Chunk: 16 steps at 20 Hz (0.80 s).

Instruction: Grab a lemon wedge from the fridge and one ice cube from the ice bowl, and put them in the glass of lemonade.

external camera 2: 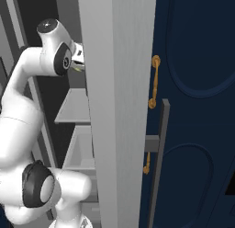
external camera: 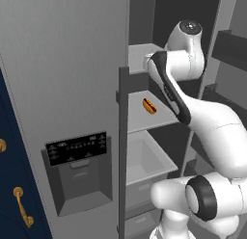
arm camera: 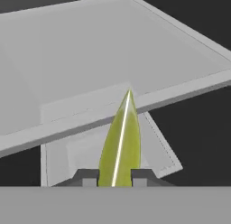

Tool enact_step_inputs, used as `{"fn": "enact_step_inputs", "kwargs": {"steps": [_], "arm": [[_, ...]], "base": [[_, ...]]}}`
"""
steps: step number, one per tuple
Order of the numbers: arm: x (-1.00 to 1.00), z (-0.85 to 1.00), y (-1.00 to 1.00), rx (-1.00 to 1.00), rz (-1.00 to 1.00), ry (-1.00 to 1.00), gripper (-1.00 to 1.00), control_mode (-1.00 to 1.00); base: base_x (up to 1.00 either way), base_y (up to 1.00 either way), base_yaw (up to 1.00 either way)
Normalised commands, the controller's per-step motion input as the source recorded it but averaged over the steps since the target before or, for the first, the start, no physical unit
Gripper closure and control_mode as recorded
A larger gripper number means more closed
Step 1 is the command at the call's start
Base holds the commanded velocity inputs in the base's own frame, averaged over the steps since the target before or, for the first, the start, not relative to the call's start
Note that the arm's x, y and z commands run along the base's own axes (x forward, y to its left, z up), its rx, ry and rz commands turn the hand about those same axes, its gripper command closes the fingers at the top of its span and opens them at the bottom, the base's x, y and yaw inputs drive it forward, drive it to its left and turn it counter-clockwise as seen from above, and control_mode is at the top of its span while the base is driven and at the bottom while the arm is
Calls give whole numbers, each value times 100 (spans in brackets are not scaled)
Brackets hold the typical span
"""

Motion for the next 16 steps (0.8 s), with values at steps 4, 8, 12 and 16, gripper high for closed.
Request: {"fn": "enact_step_inputs", "kwargs": {"steps": [4,8,12,16], "arm": [[-100,-4,7,0,14,0,100,-100],[-96,0,1,0,9,0,100,-100],[-93,0,0,0,4,0,100,-100],[-93,-3,0,0,4,0,100,-100]], "base": [[0,0,0],[0,0,0],[0,0,0],[0,0,0]]}}
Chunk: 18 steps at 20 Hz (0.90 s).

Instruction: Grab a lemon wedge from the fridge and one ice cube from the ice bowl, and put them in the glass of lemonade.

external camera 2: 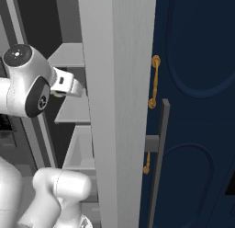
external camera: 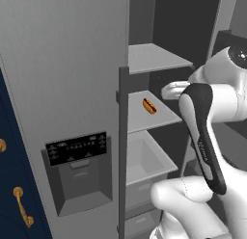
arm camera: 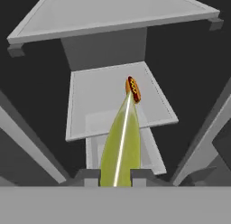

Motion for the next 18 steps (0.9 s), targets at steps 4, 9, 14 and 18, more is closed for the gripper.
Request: {"fn": "enact_step_inputs", "kwargs": {"steps": [4,9,14,18], "arm": [[-80,-26,7,-1,5,1,100,-100],[-67,-39,2,-3,1,4,100,-100],[-49,-19,0,-1,0,2,100,100],[0,0,0,0,0,0,100,100]], "base": [[0,0,0],[0,0,0],[-37,0,0],[-98,0,5]]}}
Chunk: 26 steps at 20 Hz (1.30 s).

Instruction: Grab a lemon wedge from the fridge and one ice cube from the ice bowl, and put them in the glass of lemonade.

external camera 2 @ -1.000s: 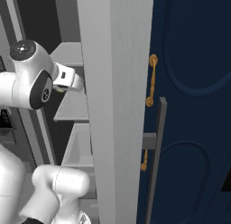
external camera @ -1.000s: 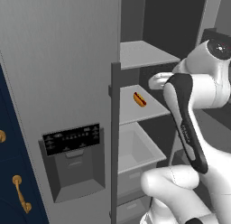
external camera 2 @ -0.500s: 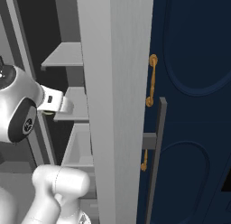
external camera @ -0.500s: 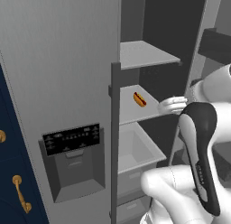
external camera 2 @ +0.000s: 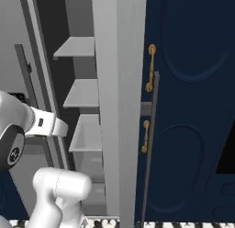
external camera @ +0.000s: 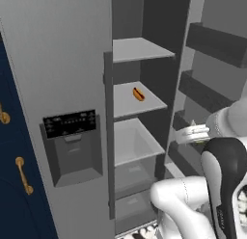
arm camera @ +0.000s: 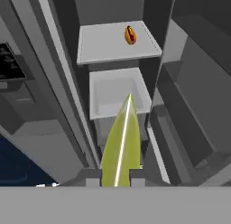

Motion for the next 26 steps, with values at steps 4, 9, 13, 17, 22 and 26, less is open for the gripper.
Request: {"fn": "enact_step_inputs", "kwargs": {"steps": [4,9,13,17,22,26], "arm": [[0,0,0,0,0,0,100,100],[0,0,0,0,0,0,100,100],[0,0,0,0,0,0,100,100],[0,0,0,0,0,0,100,100],[0,0,0,0,0,0,100,100],[0,0,0,0,0,0,100,100]], "base": [[-76,25,10],[-8,75,31],[0,60,54],[0,41,52],[0,5,58],[6,9,56]]}}
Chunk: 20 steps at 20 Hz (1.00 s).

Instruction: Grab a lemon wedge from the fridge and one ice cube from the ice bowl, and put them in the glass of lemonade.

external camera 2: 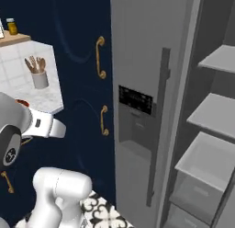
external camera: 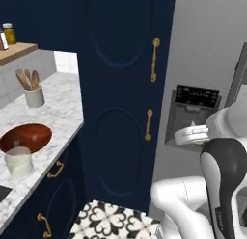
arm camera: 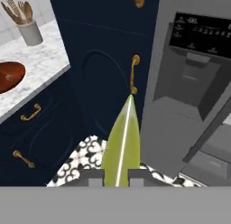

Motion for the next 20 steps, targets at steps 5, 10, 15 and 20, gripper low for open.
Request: {"fn": "enact_step_inputs", "kwargs": {"steps": [5,10,15,20], "arm": [[0,0,0,0,0,0,100,100],[0,0,0,0,0,0,100,100],[0,0,0,0,0,0,100,100],[0,0,0,0,0,0,100,100]], "base": [[37,22,52],[55,22,51],[60,14,49],[59,3,48]]}}
